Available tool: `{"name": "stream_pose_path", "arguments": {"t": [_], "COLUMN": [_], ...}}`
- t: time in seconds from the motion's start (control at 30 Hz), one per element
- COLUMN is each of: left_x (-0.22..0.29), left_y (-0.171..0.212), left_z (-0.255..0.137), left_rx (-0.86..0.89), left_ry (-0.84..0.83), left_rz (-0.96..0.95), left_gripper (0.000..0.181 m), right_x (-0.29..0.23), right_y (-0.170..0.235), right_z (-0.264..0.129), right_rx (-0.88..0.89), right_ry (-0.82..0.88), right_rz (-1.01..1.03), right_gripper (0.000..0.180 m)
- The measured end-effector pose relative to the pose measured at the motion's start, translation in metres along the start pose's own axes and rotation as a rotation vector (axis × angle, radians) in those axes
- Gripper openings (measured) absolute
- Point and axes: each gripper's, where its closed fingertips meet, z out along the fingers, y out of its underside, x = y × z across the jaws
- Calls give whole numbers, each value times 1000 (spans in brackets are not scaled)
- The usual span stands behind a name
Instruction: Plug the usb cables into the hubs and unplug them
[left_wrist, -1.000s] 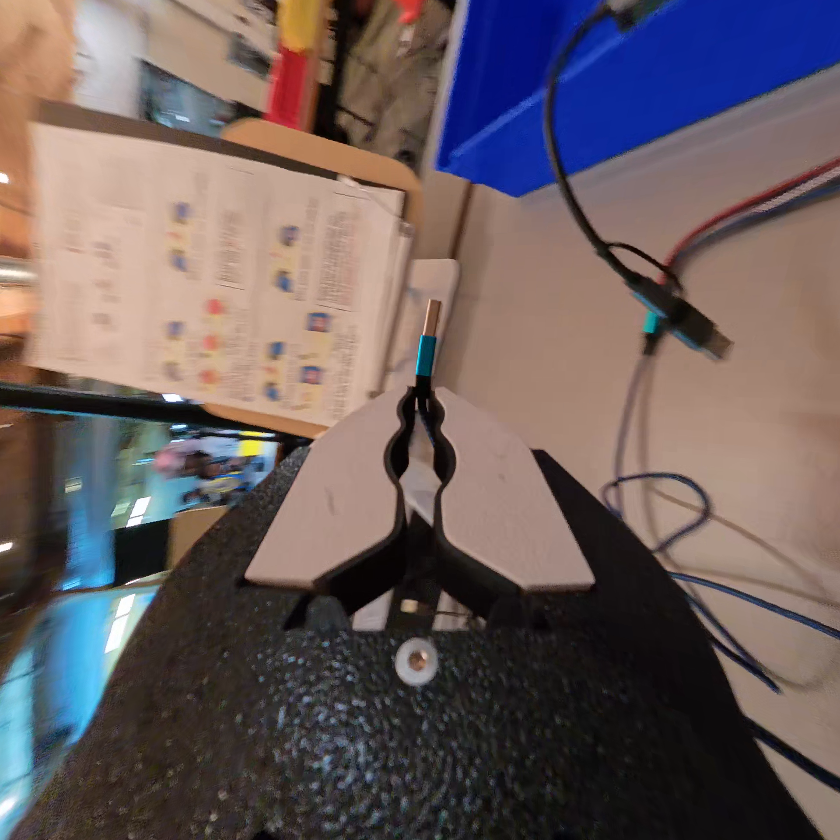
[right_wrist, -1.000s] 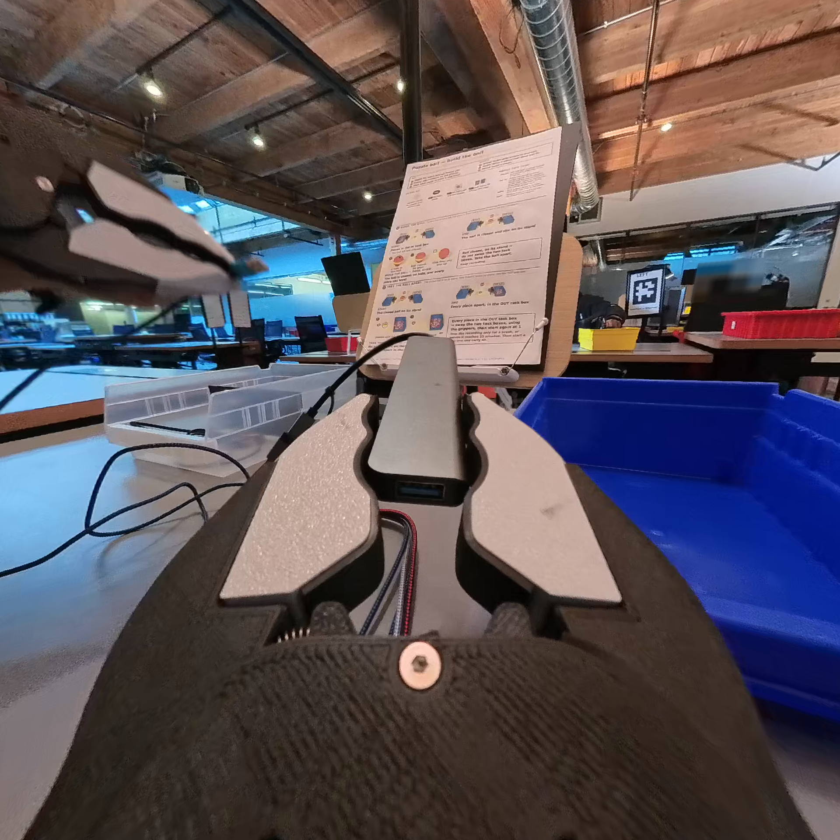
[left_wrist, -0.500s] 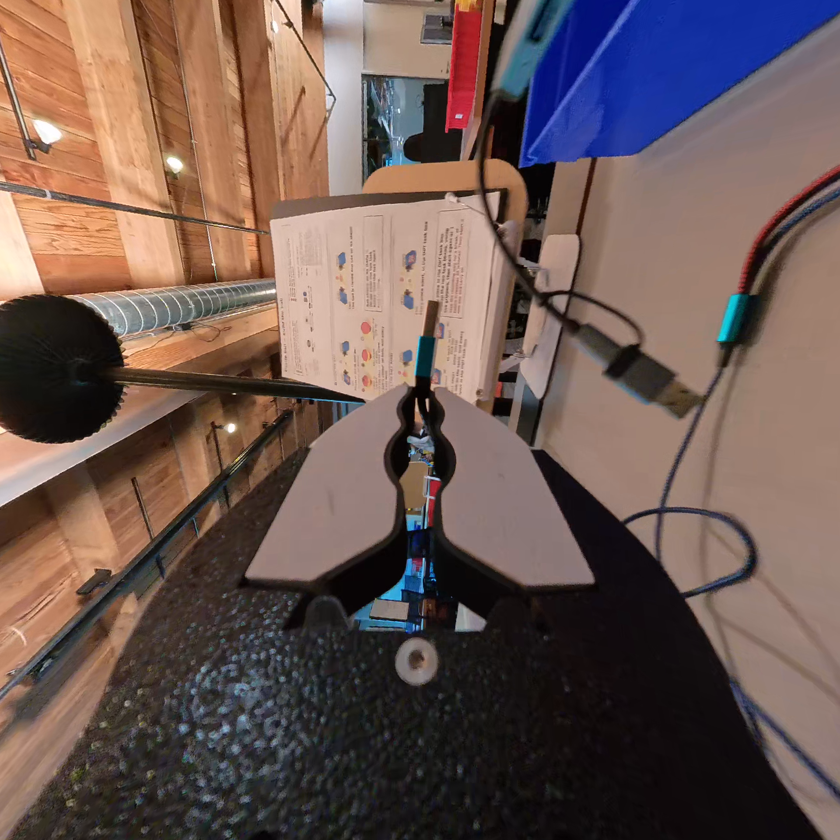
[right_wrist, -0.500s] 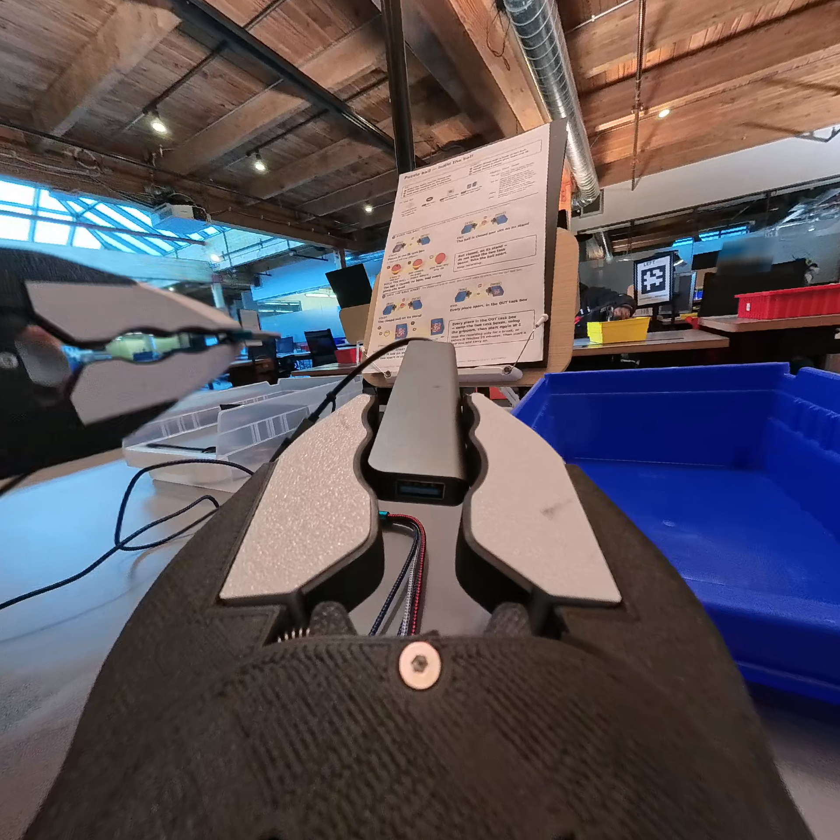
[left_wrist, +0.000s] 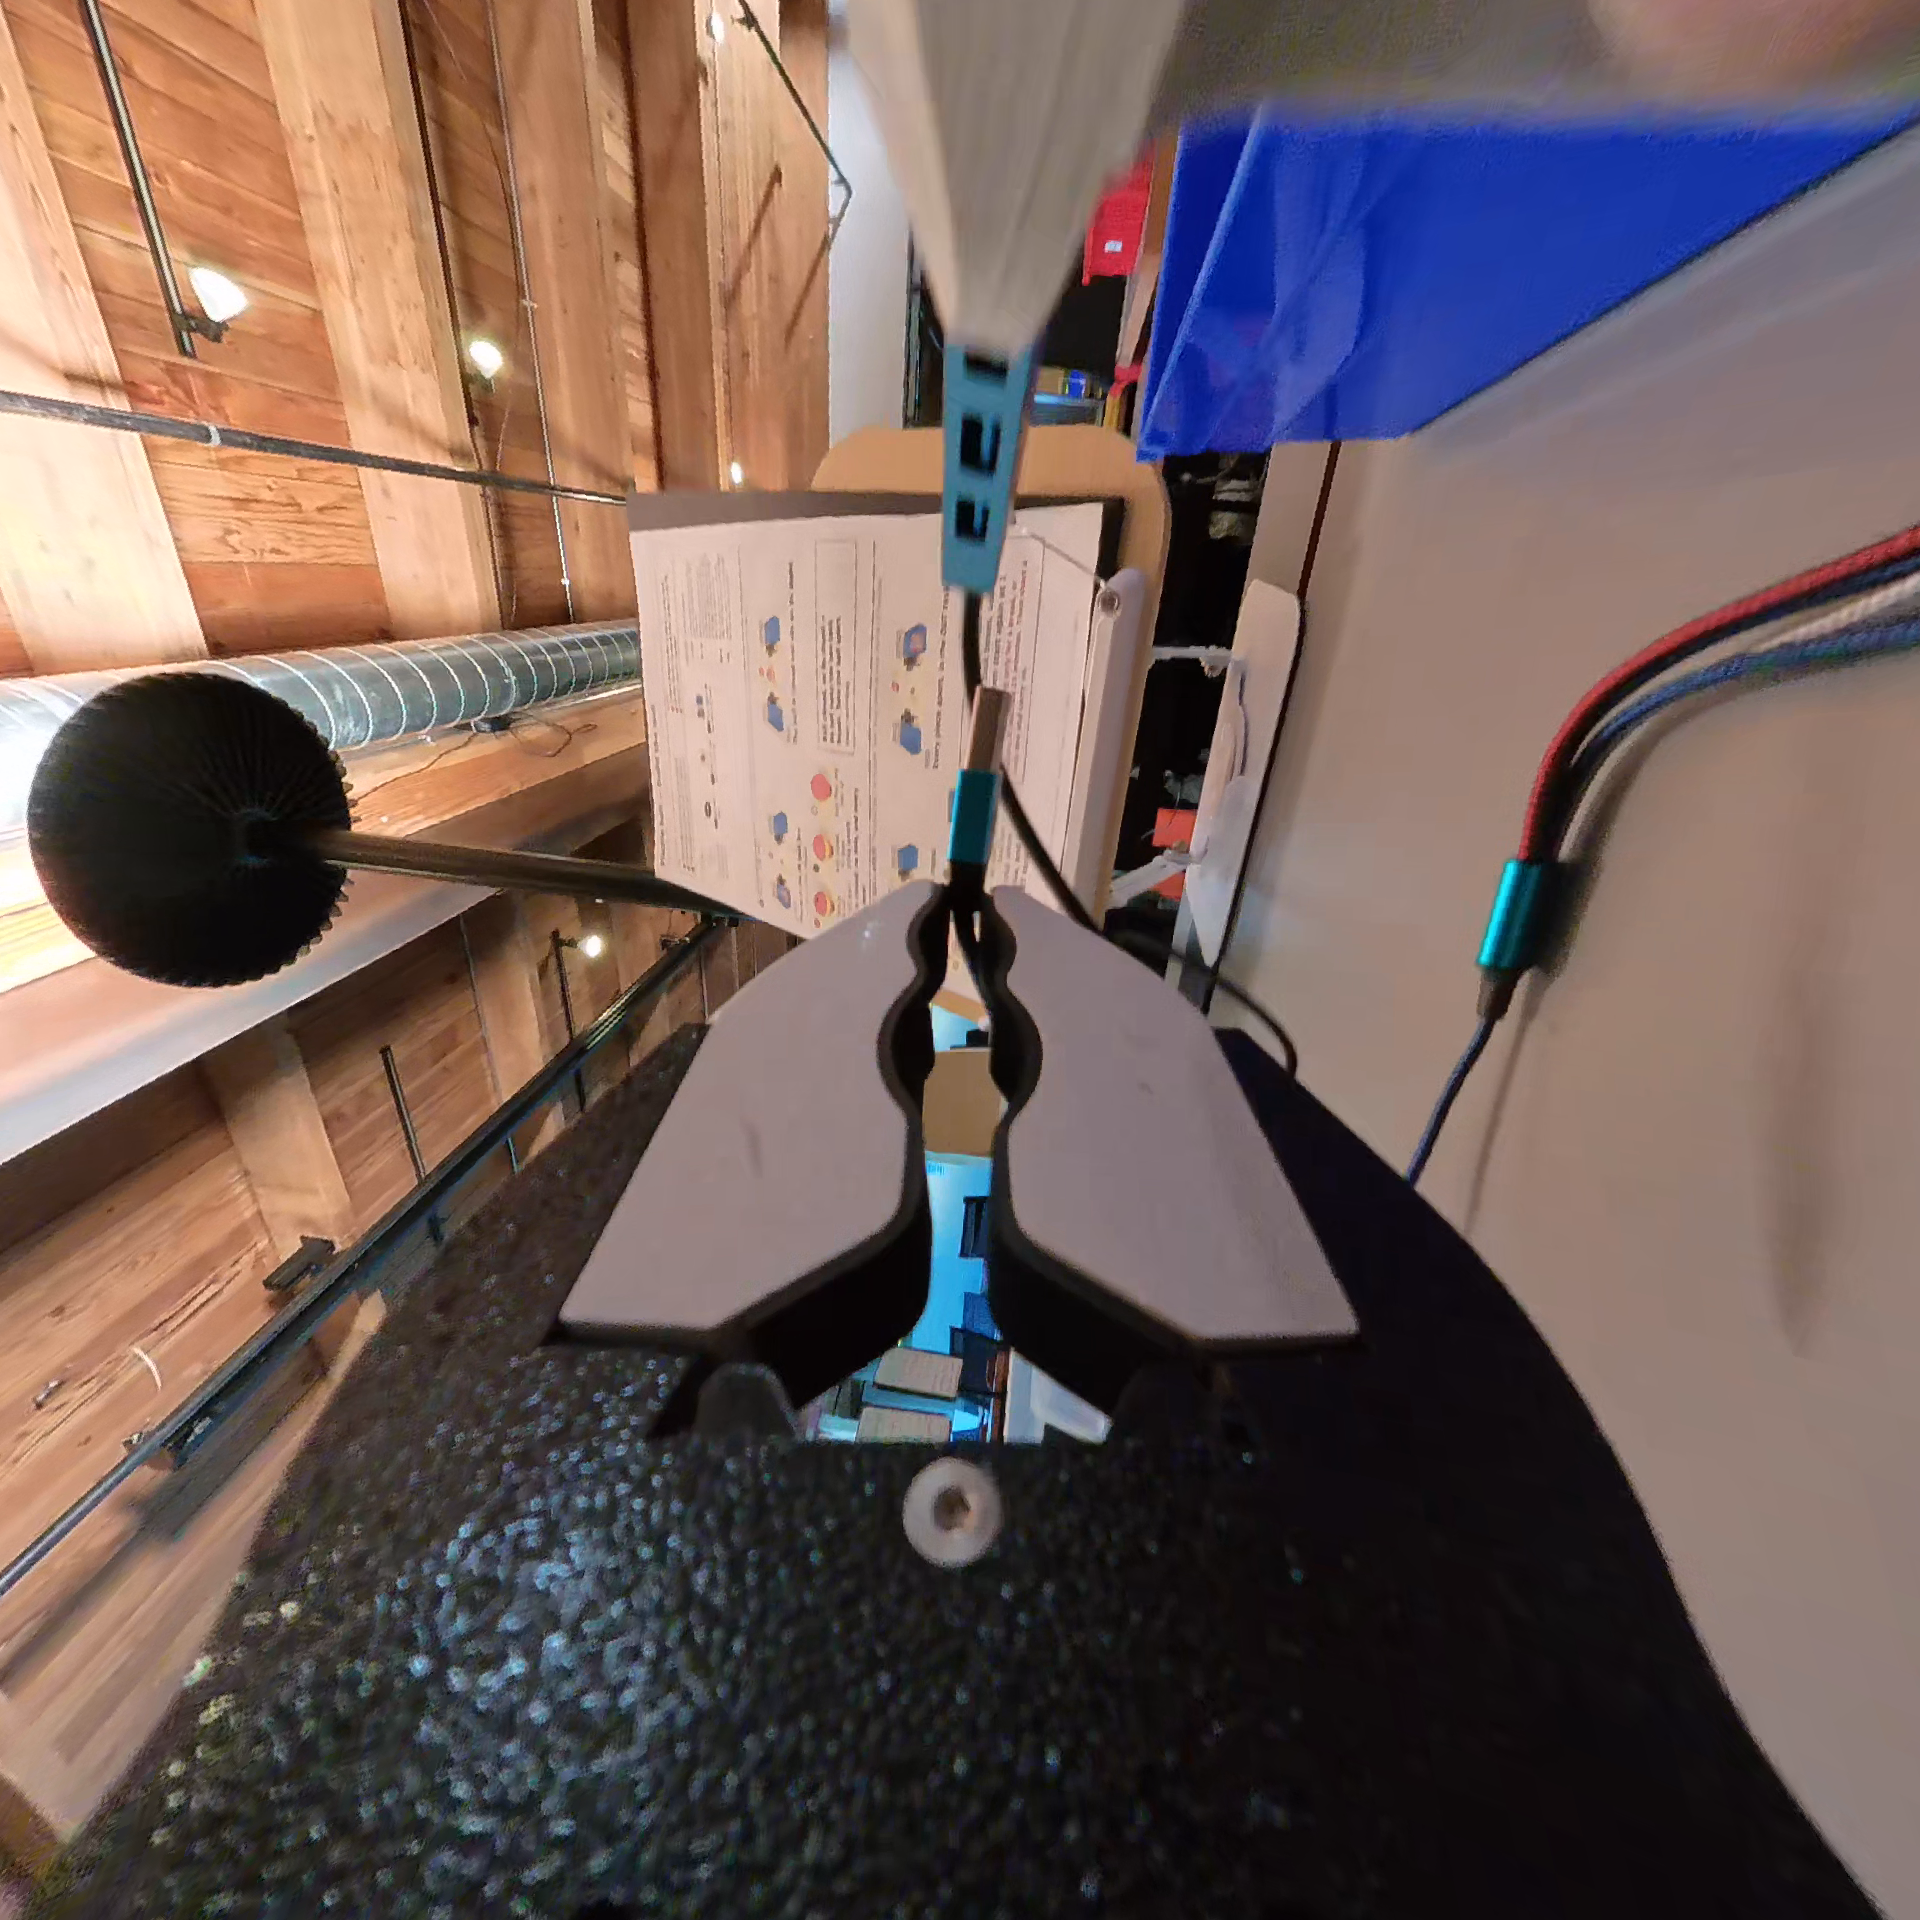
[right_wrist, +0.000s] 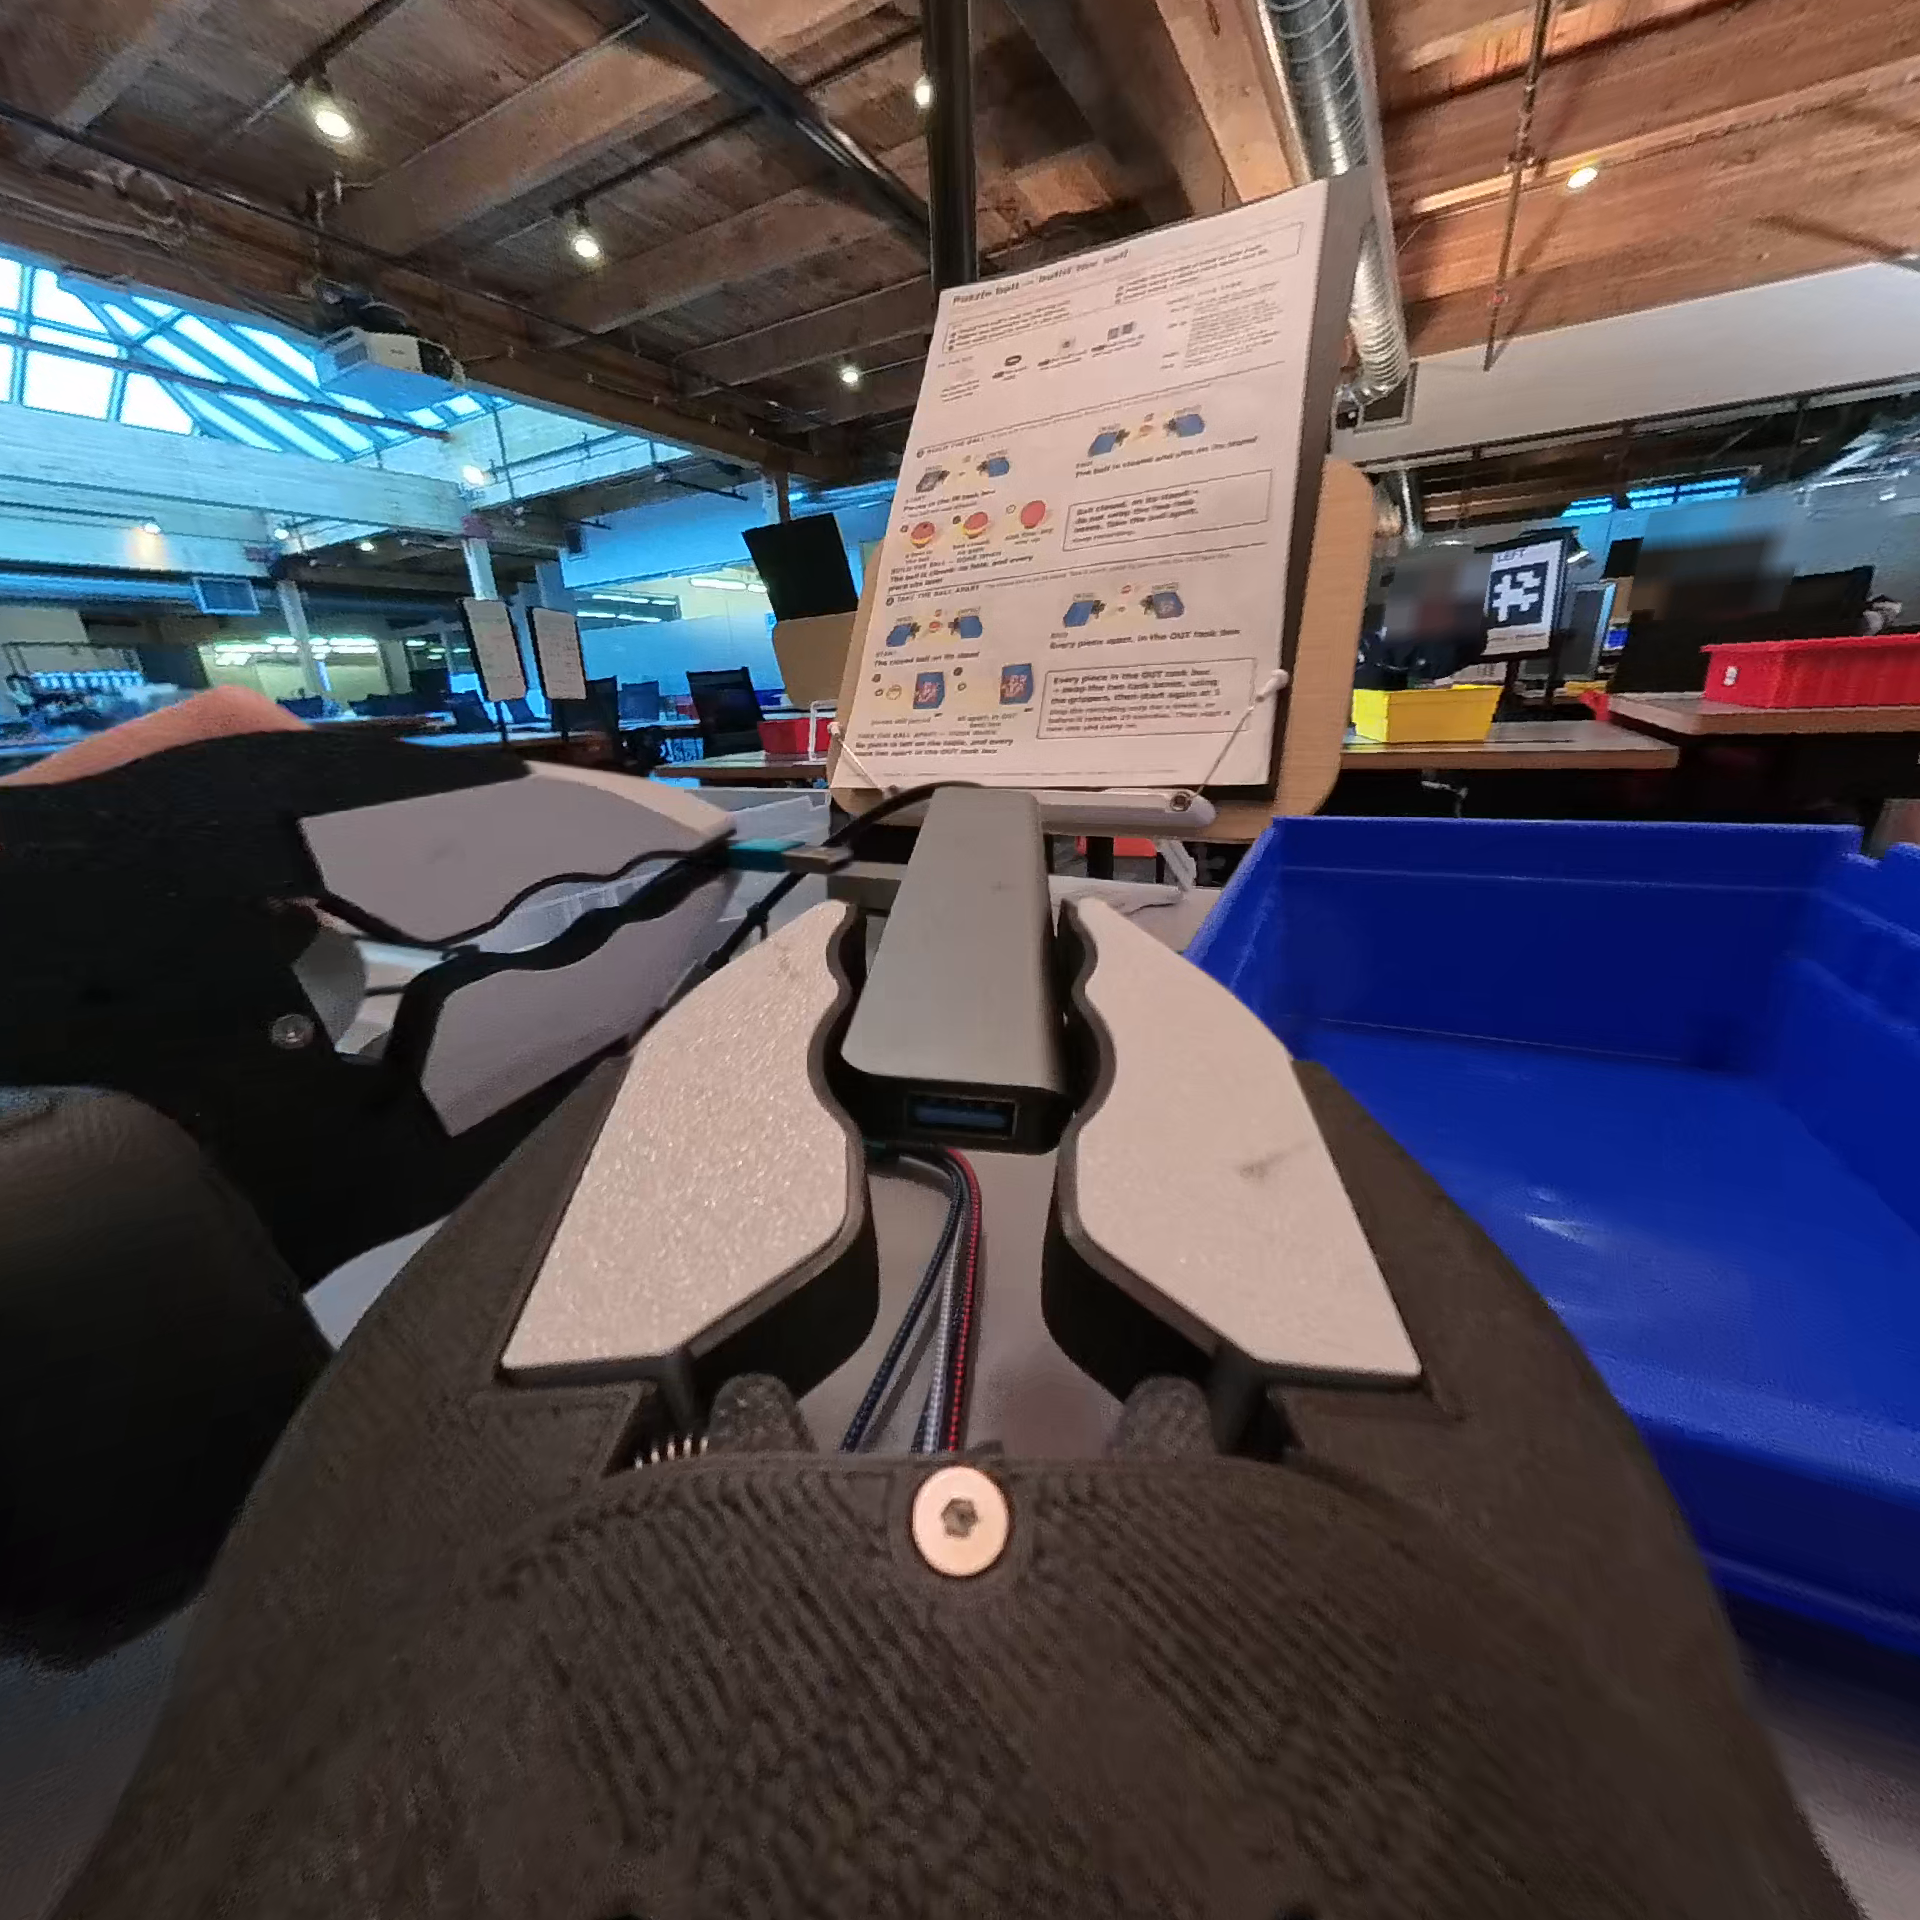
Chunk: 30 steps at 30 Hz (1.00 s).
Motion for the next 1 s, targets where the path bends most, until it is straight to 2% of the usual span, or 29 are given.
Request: {"name": "stream_pose_path", "arguments": {"t": [0.13,0.47,0.7,1.0], "left_x": [-1,7,-2,-5], "left_y": [-12,-10,-12,-8], "left_z": [0,7,5,7], "left_rx": [22,14,30,60], "left_ry": [-5,38,-8,-43], "left_rz": [-1,-30,-10,69], "left_gripper": [4,4,4,4], "right_x": [-6,-8,-2,-8], "right_y": [2,0,-1,2], "right_z": [1,1,0,2], "right_rx": [-12,2,11,-11], "right_ry": [-23,-83,-42,-91], "right_rz": [-30,27,32,38], "right_gripper": [35,35,35,35]}}
